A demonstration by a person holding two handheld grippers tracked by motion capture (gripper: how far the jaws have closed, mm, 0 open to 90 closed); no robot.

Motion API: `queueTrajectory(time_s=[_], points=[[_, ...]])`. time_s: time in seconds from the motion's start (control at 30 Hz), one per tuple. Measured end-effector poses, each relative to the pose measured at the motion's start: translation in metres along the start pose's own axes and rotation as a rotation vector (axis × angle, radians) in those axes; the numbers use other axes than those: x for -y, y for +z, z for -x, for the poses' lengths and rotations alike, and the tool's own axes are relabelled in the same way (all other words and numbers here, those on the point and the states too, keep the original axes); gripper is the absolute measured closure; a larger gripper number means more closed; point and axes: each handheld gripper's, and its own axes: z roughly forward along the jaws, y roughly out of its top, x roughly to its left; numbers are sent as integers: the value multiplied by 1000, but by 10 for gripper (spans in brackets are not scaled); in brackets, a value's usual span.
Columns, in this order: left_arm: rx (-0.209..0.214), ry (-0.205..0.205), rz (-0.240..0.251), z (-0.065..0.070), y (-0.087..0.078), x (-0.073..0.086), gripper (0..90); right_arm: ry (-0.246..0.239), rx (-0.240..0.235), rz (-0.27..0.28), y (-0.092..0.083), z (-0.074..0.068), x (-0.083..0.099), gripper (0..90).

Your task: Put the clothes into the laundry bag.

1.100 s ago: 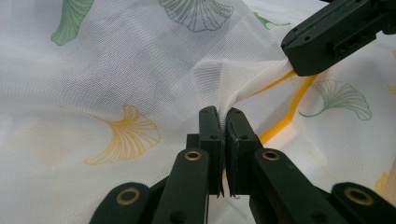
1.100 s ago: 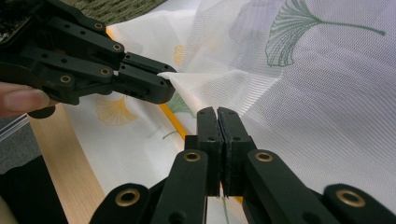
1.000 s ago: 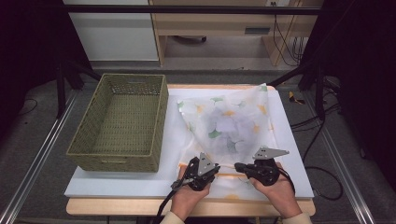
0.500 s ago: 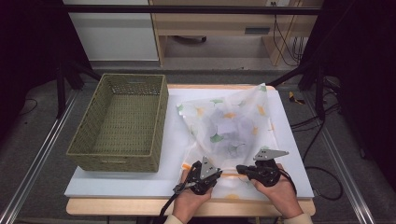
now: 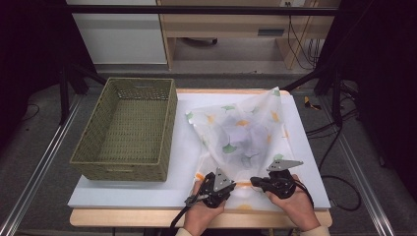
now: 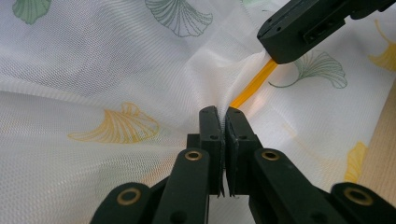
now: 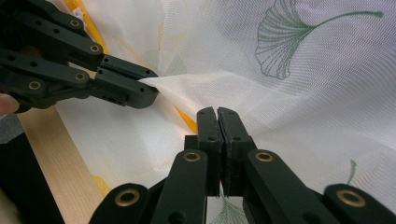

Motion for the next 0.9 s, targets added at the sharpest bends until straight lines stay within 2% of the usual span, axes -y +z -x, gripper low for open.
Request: queueTrajectory(time_s=[0.47,0.9], points=[[19,-8,1,2,0,4,866,3,-3,-8,-1,-3,4,885],[17,-8,1,1,3,5,858,12,-2,-12,1,0,7,868]])
